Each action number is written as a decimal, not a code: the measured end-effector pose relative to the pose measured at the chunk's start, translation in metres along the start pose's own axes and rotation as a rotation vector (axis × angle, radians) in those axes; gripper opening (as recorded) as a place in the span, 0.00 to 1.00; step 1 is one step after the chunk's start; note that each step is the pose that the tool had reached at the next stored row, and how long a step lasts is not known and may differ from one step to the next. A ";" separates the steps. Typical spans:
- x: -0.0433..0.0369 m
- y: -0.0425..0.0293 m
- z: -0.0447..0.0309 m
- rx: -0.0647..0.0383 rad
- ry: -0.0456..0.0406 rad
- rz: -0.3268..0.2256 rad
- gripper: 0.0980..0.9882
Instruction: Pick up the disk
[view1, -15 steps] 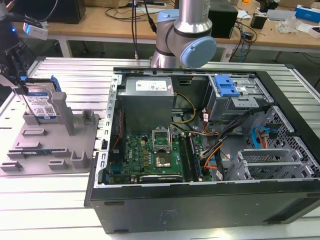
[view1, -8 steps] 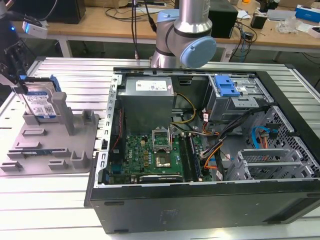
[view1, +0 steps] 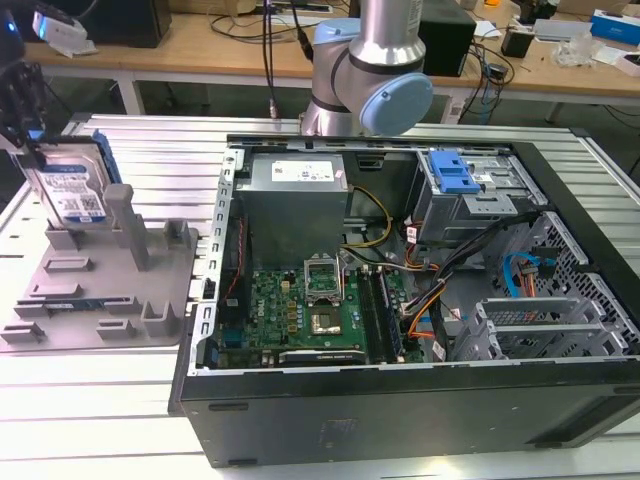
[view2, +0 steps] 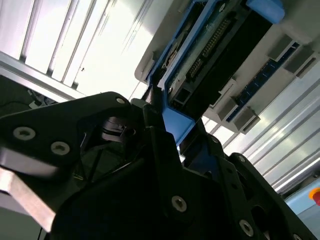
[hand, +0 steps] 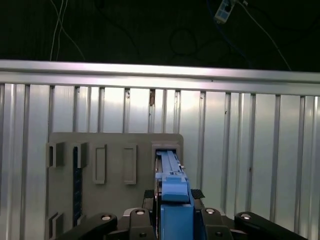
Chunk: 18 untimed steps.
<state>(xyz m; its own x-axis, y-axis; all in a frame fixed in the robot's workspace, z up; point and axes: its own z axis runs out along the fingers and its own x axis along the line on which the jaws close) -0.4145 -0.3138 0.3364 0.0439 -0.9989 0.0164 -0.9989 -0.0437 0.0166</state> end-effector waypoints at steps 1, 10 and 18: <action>0.0001 0.0001 -0.0052 0.000 0.0000 0.000 0.30; 0.0011 0.0011 -0.0659 0.000 0.0000 0.000 0.30; 0.0018 0.0018 -0.1116 0.000 0.0000 0.000 0.30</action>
<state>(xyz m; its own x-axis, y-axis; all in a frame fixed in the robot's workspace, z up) -0.4145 -0.3138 0.4480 0.0440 -0.9989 0.0164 -0.9989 -0.0437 0.0166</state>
